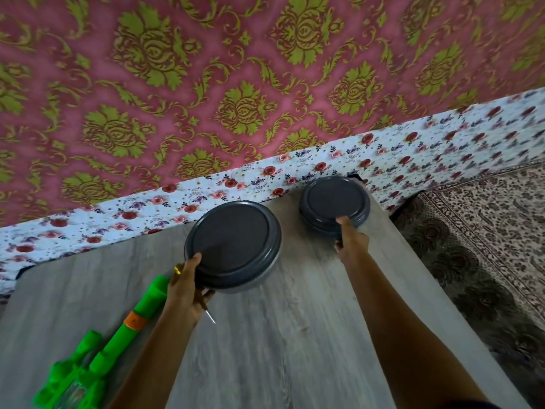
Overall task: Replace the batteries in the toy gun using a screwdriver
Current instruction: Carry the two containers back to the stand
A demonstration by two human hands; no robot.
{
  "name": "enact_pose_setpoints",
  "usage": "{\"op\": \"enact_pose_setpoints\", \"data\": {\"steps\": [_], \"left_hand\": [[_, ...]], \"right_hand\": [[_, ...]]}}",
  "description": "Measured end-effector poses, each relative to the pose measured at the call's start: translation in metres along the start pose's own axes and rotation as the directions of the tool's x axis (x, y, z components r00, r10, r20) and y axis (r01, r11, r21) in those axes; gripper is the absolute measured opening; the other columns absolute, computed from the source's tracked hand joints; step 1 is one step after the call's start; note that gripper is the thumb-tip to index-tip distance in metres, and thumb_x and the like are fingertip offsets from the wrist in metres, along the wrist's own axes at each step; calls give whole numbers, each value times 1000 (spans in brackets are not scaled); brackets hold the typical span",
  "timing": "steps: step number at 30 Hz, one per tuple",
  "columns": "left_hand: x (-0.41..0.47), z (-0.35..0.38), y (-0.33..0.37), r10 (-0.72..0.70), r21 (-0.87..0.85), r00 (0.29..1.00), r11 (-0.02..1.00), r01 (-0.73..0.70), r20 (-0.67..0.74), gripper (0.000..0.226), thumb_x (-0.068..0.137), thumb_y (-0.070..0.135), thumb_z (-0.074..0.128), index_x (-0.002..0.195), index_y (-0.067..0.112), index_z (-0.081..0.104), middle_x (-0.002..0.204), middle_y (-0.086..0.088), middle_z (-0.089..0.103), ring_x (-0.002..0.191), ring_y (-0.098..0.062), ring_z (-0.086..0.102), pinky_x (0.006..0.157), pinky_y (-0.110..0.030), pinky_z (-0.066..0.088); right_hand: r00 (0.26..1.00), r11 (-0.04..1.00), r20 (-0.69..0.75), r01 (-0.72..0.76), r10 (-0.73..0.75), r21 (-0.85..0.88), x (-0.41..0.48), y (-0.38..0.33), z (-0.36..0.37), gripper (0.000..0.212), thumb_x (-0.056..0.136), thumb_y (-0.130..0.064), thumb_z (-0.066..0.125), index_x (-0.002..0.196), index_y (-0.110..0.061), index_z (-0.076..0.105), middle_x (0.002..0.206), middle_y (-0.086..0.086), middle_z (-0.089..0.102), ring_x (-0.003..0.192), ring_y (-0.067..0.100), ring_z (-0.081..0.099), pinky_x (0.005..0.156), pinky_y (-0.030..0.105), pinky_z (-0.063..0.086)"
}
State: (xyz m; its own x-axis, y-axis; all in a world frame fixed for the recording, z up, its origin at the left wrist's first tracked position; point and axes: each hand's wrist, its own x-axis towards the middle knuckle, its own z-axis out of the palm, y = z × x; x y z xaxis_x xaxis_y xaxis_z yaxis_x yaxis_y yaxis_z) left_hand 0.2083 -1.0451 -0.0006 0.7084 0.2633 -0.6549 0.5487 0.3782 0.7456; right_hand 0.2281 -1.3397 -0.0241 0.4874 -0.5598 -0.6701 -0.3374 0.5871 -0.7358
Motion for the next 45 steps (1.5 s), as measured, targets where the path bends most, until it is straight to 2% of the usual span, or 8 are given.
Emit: {"op": "enact_pose_setpoints", "data": {"steps": [4,8,13,20,28,37,41,45], "left_hand": [[0,5,5,6,5,1000,1000,-6,12,41,90,29,59,129,18,49,129,-7,54,106,-26,54,85,-44,46],[-10,-1,14,25,-5,999,1000,-24,34,39,90,29,59,127,18,50,120,-5,55,106,-26,54,86,-44,46],[-25,-33,29,54,0,998,999,-54,42,22,87,31,63,105,20,58,107,-5,62,90,-23,60,73,-38,50],[-64,-116,61,96,-44,995,994,-96,-2,14,86,27,64,80,19,54,83,-2,59,72,-17,55,67,-34,49],[-92,-232,90,203,-153,972,963,-220,-121,17,89,24,61,75,21,51,81,0,58,73,-12,54,66,-30,45],[-138,-357,87,255,-293,878,873,-389,-406,18,85,24,67,98,19,55,115,-11,61,98,-29,59,75,-38,49],[-159,-398,74,227,-325,851,853,-409,-474,19,88,25,64,101,17,54,104,-12,64,70,-20,61,53,-29,55],[-174,-425,64,184,-360,830,836,-414,-527,18,89,25,61,101,18,49,100,-8,62,76,-19,62,51,-29,56]], "right_hand": [[999,998,31,-22,20,66,-9,-5,-1,59,78,-23,68,128,-3,43,112,12,50,99,26,54,85,37,53],[998,1000,55,-28,27,10,-33,-1,-15,70,72,-23,74,128,-7,35,115,17,51,101,29,59,79,37,56],[989,998,143,41,-34,-43,-84,14,-24,20,78,-19,69,86,-5,58,92,11,61,93,28,59,74,30,53],[982,998,181,54,-50,-17,-180,52,-9,22,78,-19,70,83,-2,57,84,11,58,75,22,59,80,35,54],[933,998,359,51,-33,-39,-262,104,34,33,80,-19,68,100,2,53,99,17,57,70,22,59,80,38,53],[805,970,585,57,96,-238,-329,158,96,19,82,-15,65,88,0,55,77,10,55,69,20,56,84,39,49],[745,941,646,74,169,-331,-347,189,113,16,79,-21,67,77,-10,56,74,7,55,64,18,53,61,31,51],[684,909,697,120,216,-399,-366,213,127,12,82,-22,62,80,-11,57,78,5,57,67,15,55,48,24,49]]}}
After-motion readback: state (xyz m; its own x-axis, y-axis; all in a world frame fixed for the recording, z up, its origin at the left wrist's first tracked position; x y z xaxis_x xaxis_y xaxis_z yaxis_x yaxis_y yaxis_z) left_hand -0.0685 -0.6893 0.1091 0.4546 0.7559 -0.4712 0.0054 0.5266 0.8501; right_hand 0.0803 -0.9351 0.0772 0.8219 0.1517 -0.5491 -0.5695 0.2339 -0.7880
